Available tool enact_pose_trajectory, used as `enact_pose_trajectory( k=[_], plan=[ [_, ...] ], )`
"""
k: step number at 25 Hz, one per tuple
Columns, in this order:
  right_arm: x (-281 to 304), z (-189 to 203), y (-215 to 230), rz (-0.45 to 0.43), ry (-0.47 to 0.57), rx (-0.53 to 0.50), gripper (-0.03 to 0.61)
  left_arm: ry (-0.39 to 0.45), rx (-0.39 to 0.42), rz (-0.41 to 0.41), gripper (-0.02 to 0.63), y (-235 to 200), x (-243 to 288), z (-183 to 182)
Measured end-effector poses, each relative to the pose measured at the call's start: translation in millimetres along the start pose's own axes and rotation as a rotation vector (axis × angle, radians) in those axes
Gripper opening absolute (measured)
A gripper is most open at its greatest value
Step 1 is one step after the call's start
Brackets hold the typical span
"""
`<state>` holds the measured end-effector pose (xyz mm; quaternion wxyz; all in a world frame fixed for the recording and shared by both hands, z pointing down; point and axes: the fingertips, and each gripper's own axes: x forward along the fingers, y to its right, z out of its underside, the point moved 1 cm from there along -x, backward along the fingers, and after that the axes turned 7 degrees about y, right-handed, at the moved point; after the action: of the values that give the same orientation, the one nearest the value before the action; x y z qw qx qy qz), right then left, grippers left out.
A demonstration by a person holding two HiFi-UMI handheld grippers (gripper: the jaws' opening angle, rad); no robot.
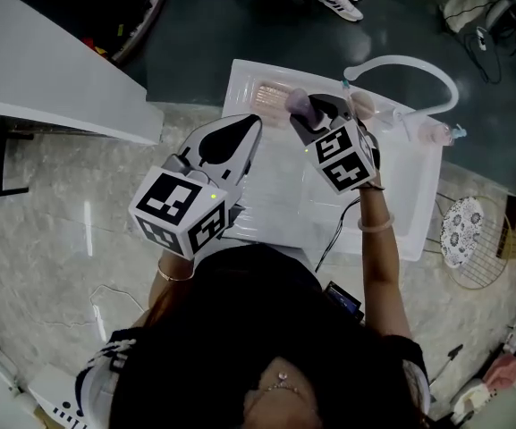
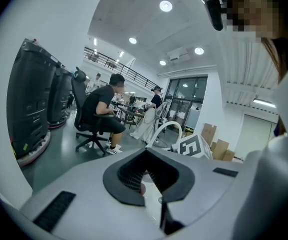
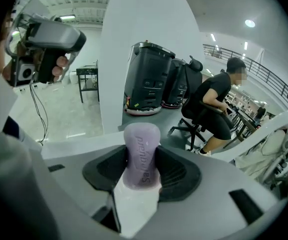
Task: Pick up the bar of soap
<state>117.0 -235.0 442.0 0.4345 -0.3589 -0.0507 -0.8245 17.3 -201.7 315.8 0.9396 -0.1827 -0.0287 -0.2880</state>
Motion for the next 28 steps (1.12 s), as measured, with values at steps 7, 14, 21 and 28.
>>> enact_pose_trajectory(
  k=[7, 14, 21, 28],
  plan=[
    [-37, -3, -10, 0.054, 0.072, 0.042, 0.186, 0.007, 0.021, 0.019, 0.000, 24, -8, 0],
    [-76, -2, -23, 0.101, 0.166, 0.131, 0.186, 0.022, 0.033, 0.034, 0.000, 48, -19, 4],
    [-117, -8, -28, 0.157, 0.271, 0.200, 0.186, 0.029, 0.059, 0.060, 0.000, 68, -18, -1],
    [-156, -25, -37, 0.190, 0.390, 0.223, 0.186, 0.039, 0.088, 0.075, 0.000, 88, -22, -4]
  ],
)
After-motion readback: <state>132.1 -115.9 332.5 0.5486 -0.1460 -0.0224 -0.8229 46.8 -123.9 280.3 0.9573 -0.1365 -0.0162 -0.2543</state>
